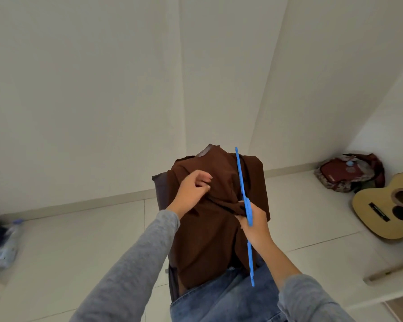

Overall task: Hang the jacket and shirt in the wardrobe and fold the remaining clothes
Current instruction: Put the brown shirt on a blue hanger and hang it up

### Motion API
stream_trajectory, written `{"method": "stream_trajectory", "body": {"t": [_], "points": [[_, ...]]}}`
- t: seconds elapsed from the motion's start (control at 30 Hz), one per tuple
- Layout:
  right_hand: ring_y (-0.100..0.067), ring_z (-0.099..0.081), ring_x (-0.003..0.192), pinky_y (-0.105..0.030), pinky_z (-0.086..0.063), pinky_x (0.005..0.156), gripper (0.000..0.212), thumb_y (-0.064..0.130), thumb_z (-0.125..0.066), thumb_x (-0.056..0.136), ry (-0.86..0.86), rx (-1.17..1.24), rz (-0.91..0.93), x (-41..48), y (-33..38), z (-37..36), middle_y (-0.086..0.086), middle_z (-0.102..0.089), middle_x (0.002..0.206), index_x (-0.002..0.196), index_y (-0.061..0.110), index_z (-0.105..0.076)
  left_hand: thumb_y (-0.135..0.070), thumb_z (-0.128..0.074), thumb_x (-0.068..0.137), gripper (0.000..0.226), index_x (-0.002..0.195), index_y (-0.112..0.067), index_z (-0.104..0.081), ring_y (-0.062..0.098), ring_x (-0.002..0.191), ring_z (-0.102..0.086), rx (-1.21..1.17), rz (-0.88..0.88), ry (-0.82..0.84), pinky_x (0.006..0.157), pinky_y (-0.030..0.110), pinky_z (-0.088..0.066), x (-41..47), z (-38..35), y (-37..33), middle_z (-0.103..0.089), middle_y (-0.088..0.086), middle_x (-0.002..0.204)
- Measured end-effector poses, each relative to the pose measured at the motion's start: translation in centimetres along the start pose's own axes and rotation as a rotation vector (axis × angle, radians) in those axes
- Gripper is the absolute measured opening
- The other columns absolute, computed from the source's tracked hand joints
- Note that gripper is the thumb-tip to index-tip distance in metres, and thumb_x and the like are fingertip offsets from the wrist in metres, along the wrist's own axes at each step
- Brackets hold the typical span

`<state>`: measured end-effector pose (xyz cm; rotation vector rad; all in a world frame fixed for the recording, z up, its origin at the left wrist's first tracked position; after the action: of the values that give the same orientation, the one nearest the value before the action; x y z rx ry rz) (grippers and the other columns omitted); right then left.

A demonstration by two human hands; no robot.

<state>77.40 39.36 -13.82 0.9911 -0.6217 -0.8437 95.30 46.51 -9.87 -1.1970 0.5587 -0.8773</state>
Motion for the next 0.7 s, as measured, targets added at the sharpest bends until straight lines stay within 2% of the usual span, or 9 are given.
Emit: {"method": "stream_trajectory", "body": {"t": [0.07, 0.13, 0.27, 0.37, 0.43, 0.47, 0.57, 0.63, 0.7], "points": [[-0.002, -0.057, 0.059, -0.007, -0.044, 0.055, 0.017, -0.01, -0.059, 0.084, 0.011, 0.057, -0.015, -0.4, -0.1, 0.7, -0.001, -0.057, 0.068, 0.095, 0.002, -0.065, 0.01, -0.054, 0.082, 0.031, 0.104, -0.011, -0.06, 0.013, 0.097, -0.054, 0.11, -0.022, -0.182, 0.095, 0.03, -0.044, 1.4, 1.6, 0.0, -0.06, 0.004, 0.106], [0.002, -0.055, 0.053, -0.009, -0.043, 0.052, 0.015, -0.008, -0.06, 0.084, 0.012, 0.085, -0.025, -0.9, -0.6, 1.5, -0.001, -0.055, 0.064, 0.084, 0.006, -0.065, 0.003, -0.053, 0.082, 0.04, 0.12, -0.011, -0.056, 0.02, 0.113, -0.05, 0.282, -0.02, -0.229, 0.104, 0.037, -0.038, 3.0, 2.4, -0.2, -0.055, 0.007, 0.122], [0.002, -0.056, 0.055, -0.016, -0.046, 0.055, 0.032, -0.011, -0.061, 0.081, -0.037, 0.076, -0.033, -1.9, -2.1, 3.8, 0.003, -0.059, 0.065, 0.078, 0.021, -0.061, -0.016, -0.057, 0.085, 0.065, 0.144, -0.015, -0.032, 0.025, 0.137, -0.028, 0.57, 0.057, -0.088, 0.11, 0.045, -0.028, 5.3, 1.6, -0.3, -0.033, 0.005, 0.149], [0.006, -0.058, 0.06, -0.011, -0.044, 0.059, 0.023, -0.01, -0.061, 0.081, -0.059, 0.041, -0.079, -2.5, -4.1, 5.2, 0.006, -0.061, 0.072, 0.092, 0.011, -0.064, -0.028, -0.063, 0.085, 0.08, 0.149, -0.02, -0.017, 0.018, 0.146, -0.007, 0.773, 0.082, 0.093, 0.116, 0.051, -0.013, 6.3, 0.0, 0.2, -0.015, 0.0, 0.157], [0.005, -0.057, 0.059, -0.011, -0.043, 0.057, 0.02, -0.011, -0.061, 0.081, -0.08, 0.045, -0.114, -3.0, -5.4, 6.0, 0.005, -0.059, 0.072, 0.092, 0.005, -0.062, -0.033, -0.065, 0.084, 0.075, 0.146, -0.022, -0.025, 0.018, 0.145, -0.01, 0.851, 0.055, 0.165, 0.114, 0.054, -0.006, 6.7, -0.8, 0.3, -0.022, -0.001, 0.155], [0.004, -0.056, 0.056, -0.012, -0.042, 0.055, 0.021, -0.013, -0.06, 0.08, -0.088, 0.057, -0.121, -3.3, -5.6, 6.3, 0.004, -0.057, 0.07, 0.088, 0.006, -0.061, -0.033, -0.066, 0.084, 0.064, 0.139, -0.023, -0.036, 0.021, 0.142, -0.021, 0.864, 0.014, 0.145, 0.114, 0.054, -0.007, 6.9, -0.9, 0.1, -0.033, -0.001, 0.148], [0.006, -0.056, 0.055, -0.009, -0.041, 0.055, 0.034, -0.015, -0.062, 0.078, -0.038, 0.03, -0.101, -3.8, -5.7, 6.7, 0.005, -0.055, 0.066, 0.077, 0.019, -0.059, -0.015, -0.058, 0.089, 0.018, 0.107, -0.015, -0.057, 0.027, 0.113, -0.05, 0.838, -0.158, -0.004, 0.101, 0.039, -0.032, 7.0, -0.5, -1.3, -0.055, 0.003, 0.114], [0.004, -0.058, 0.056, -0.01, -0.044, 0.056, 0.038, -0.012, -0.065, 0.078, 0.055, 0.013, -0.12, -3.8, -5.4, 6.5, 0.005, -0.056, 0.068, 0.079, 0.026, -0.057, -0.006, -0.051, 0.091, 0.014, 0.101, -0.011, -0.061, 0.025, 0.103, -0.052, 0.789, -0.203, 0.007, 0.088, 0.031, -0.038, 6.9, -0.4, -1.9, -0.054, 0.005, 0.105], [-0.003, -0.057, 0.05, -0.017, -0.047, 0.054, 0.038, -0.01, -0.064, 0.079, 0.166, 0.022, -0.199, -3.7, -5.3, 6.5, -0.002, -0.058, 0.071, 0.087, 0.026, -0.059, -0.004, -0.049, 0.093, 0.018, 0.102, -0.008, -0.063, 0.021, 0.098, -0.051, 0.713, -0.232, 0.031, 0.084, 0.023, -0.035, 6.8, 0.0, -3.3, -0.051, 0.006, 0.102]]}}
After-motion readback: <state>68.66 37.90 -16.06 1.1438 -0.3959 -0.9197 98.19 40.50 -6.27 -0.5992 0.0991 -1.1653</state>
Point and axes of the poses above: each hand's wrist, its own x-axis towards the middle knuckle, its own z-axis out of the back of the hand, y = z × x, the point moved 6 cm from there along x, towards the middle knuckle
